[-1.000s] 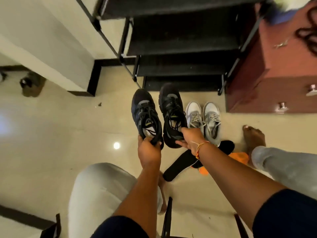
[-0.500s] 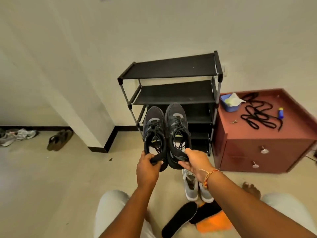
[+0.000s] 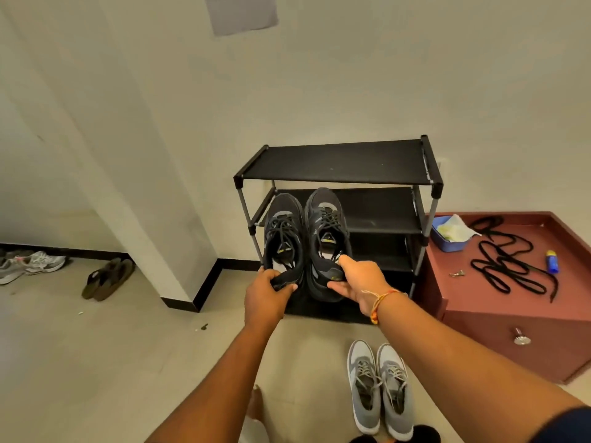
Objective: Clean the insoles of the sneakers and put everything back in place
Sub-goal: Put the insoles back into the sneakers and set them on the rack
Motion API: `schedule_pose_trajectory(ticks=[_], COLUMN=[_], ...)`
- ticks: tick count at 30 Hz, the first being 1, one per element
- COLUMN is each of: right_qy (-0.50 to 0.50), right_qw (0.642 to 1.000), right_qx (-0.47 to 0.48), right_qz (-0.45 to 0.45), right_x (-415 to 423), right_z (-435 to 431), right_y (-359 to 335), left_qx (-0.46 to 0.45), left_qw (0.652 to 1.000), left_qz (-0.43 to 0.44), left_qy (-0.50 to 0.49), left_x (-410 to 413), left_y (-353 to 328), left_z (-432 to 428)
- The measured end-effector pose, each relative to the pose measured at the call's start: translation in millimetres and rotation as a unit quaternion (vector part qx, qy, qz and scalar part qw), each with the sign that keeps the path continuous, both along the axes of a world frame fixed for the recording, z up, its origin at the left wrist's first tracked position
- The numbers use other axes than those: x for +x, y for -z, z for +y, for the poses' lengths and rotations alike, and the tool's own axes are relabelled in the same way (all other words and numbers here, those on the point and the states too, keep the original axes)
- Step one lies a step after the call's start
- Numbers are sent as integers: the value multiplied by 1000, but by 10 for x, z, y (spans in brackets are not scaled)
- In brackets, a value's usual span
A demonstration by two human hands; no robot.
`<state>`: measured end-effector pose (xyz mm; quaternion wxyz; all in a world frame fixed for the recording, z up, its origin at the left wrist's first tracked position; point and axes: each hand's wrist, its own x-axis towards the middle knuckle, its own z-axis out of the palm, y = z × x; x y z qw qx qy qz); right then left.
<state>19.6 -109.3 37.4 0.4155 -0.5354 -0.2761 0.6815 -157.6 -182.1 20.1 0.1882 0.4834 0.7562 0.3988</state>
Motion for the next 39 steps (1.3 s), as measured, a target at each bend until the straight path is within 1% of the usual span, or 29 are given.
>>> schedule_pose_trajectory(ticks=[7, 11, 17, 22, 26, 28, 31, 33, 36, 39], right_qy=[-20, -18, -3, -3, -9, -8, -16, -21, -24, -27], right_qw=[1000, 1000, 1000, 1000, 1000, 999, 994, 988, 983, 984], right_qx=[-19, -12, -11, -12, 14, 37, 100, 130, 124, 128], right_qz=[3, 8, 25, 9, -9, -35, -44, -82, -131, -120], right_x=[-490, -702, -938, -1006, -1078, -1086, -1061, -1011, -1051, -1026], right_z=[1032, 1519, 2003, 2207, 2275, 2289, 2300, 2312, 2283, 2209], right_y=[-128, -163, -53, 125, 182, 211, 331, 409, 489, 469], left_qx=[-14, -4, -9, -15, 15, 19, 17, 17, 4, -7], left_qw=[1000, 999, 998, 998, 996, 996, 996, 996, 997, 997], left_qz=[-2, 38, 66, 58, 74, 78, 80, 74, 70, 58], left_qy=[-3, 5, 18, 25, 36, 38, 37, 42, 39, 43], left_x=[-421, -626, -855, -1008, -1039, -1024, -1017, -972, -998, -998], left_y=[-151, -172, -101, -30, -47, -75, -95, -73, -40, -31], left_z=[1002, 1514, 2039, 2307, 2419, 2455, 2477, 2501, 2487, 2496])
